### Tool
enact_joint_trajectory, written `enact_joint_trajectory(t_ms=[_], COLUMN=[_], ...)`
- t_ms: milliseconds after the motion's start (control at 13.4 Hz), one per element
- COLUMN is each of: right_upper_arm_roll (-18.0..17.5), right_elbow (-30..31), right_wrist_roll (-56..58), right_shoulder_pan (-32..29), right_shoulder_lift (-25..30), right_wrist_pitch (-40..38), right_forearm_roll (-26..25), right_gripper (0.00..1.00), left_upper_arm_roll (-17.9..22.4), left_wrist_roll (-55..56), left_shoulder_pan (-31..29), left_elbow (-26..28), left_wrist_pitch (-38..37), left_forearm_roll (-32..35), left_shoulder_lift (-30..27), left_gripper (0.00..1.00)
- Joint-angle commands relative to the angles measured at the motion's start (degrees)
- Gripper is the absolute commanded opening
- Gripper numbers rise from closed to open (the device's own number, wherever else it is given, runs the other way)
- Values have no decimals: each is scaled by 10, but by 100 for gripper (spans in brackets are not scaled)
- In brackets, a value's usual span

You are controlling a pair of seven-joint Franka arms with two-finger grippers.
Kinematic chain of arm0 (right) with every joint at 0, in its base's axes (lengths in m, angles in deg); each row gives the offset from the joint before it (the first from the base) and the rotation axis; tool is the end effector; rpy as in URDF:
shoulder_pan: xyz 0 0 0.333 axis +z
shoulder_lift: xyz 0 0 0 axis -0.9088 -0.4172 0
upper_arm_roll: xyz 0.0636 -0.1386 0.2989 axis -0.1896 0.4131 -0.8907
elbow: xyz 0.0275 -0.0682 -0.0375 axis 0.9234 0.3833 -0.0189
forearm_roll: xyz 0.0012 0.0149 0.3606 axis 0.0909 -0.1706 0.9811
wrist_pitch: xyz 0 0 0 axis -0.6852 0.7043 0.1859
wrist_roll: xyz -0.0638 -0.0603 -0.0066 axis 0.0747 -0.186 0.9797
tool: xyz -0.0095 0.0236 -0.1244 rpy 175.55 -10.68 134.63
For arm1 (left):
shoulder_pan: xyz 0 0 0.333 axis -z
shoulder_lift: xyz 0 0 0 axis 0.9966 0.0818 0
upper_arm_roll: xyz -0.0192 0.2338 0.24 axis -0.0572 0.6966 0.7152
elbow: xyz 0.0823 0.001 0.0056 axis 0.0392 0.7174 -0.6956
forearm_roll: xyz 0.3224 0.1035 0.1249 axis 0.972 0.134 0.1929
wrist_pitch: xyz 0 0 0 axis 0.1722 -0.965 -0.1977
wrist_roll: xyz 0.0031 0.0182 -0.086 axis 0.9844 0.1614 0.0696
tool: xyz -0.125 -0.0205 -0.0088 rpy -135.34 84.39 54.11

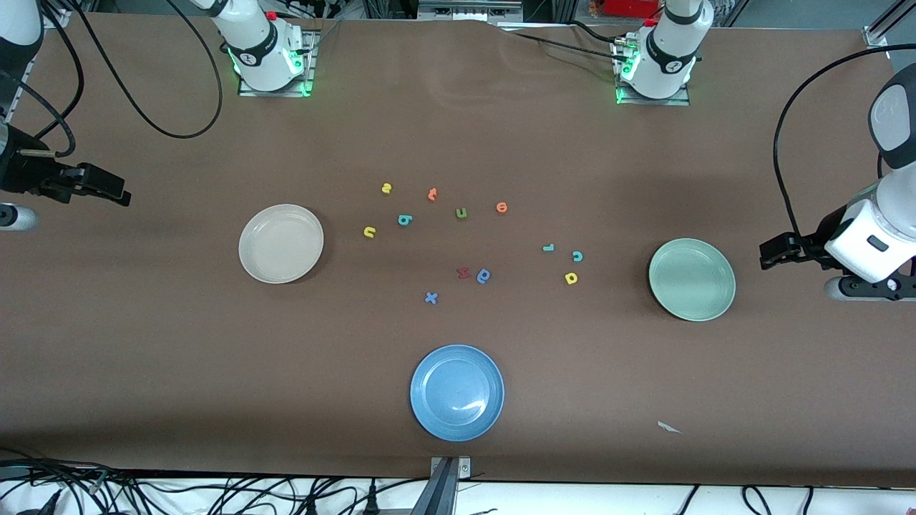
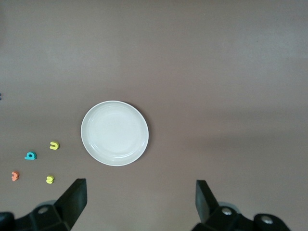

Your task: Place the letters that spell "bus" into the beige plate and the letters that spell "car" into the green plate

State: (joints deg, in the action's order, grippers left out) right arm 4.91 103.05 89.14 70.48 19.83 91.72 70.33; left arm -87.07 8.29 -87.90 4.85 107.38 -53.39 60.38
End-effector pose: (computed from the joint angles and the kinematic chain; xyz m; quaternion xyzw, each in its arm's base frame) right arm 0.5594 -0.0126 0.5791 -0.9991 0.0231 0.0334 0.0083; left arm 0.6190 0.0091 0.5205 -0.9997 -0.0018 0.0055 0.0226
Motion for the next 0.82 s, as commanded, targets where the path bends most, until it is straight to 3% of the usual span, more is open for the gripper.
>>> enact_joint_trajectory(t_ms=[0, 748], right_upper_arm_roll=[-1, -1], right_elbow=[-11, -11], right_wrist_roll=[5, 8], right_shoulder_pan=[-4, -4], right_shoulder_lift=[-3, -2], right_wrist_pitch=[-11, -11], right_forearm_roll=[4, 4], right_gripper=[100, 100], left_upper_arm_roll=[6, 6], left_wrist_roll=[-8, -7], left_shoulder_pan=[4, 4], left_elbow=[10, 10], left_wrist_pitch=[2, 1], left_forearm_roll=[-18, -18], left_shoulder_lift=[-10, -9], left_gripper=[100, 100])
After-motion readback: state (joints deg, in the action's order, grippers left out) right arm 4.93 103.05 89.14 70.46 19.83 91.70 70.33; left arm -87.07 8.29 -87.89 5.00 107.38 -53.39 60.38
